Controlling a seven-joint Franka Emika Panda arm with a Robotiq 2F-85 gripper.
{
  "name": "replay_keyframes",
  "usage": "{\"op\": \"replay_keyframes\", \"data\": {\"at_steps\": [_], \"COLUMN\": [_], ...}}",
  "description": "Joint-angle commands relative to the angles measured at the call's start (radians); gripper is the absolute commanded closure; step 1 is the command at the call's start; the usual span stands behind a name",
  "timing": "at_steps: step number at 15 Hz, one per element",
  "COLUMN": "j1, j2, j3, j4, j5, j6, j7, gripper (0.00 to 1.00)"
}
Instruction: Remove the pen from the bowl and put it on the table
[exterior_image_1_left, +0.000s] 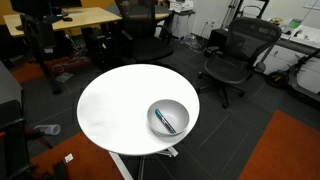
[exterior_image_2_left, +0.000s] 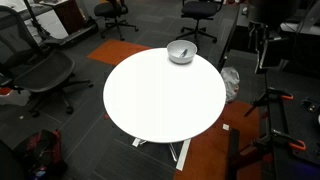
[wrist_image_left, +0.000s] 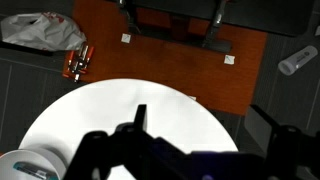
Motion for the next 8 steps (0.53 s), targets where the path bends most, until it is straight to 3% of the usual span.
{"op": "replay_keyframes", "data": {"at_steps": [1,8], "j1": [0.006,0.002], "j2": [0.001,0.004], "j3": [-0.006,-0.012], "j4": [0.002,0.01], "j5": [-0.001,0.006], "j6": [-0.003,0.016], "j7": [0.002,0.005], "gripper": [0.0,0.0]}}
